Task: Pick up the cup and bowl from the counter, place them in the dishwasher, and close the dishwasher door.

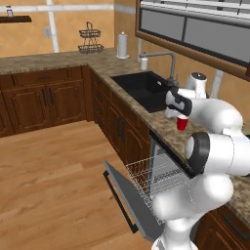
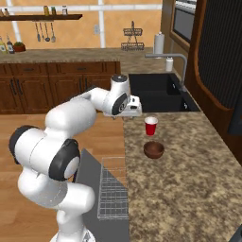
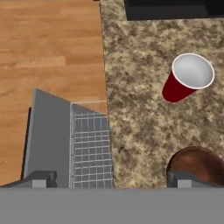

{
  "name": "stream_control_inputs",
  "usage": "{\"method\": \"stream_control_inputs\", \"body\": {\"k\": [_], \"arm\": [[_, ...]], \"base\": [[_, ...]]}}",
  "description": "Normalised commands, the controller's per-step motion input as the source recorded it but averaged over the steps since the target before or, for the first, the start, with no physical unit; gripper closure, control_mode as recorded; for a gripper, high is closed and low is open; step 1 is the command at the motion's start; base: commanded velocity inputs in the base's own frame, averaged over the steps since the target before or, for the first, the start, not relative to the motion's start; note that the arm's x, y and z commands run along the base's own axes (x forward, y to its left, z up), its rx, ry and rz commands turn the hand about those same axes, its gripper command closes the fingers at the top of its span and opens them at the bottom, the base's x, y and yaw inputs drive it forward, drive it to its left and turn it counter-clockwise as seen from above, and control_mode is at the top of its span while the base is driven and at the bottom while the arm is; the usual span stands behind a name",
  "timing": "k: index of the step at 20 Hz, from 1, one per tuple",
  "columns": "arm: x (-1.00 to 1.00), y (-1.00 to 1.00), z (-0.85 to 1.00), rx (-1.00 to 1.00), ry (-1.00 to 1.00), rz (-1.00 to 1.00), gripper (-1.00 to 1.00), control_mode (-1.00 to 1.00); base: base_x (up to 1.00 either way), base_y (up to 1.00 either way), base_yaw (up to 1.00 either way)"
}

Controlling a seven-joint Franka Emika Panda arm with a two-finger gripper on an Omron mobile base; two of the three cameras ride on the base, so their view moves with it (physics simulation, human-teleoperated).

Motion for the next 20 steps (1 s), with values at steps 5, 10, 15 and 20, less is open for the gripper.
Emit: {"method": "stream_control_inputs", "body": {"k": [5, 10, 15, 20], "arm": [[0.88, -0.22, -0.15, -0.05, 0.09, 0.08, -1.0, -1.0], [0.71, -0.17, -0.06, -0.06, 0.11, 0.04, -1.0, -1.0], [0.19, -0.35, -0.55, -0.03, 0.07, 0.01, -1.0, -1.0], [0.48, -0.29, -0.3, 0.0, 0.1, 0.0, -1.0, -1.0]], "base": [[0.0, 0.0, 0.0], [0.0, 0.0, 0.0], [0.0, 0.0, 0.0], [0.0, 0.0, 0.0]]}}
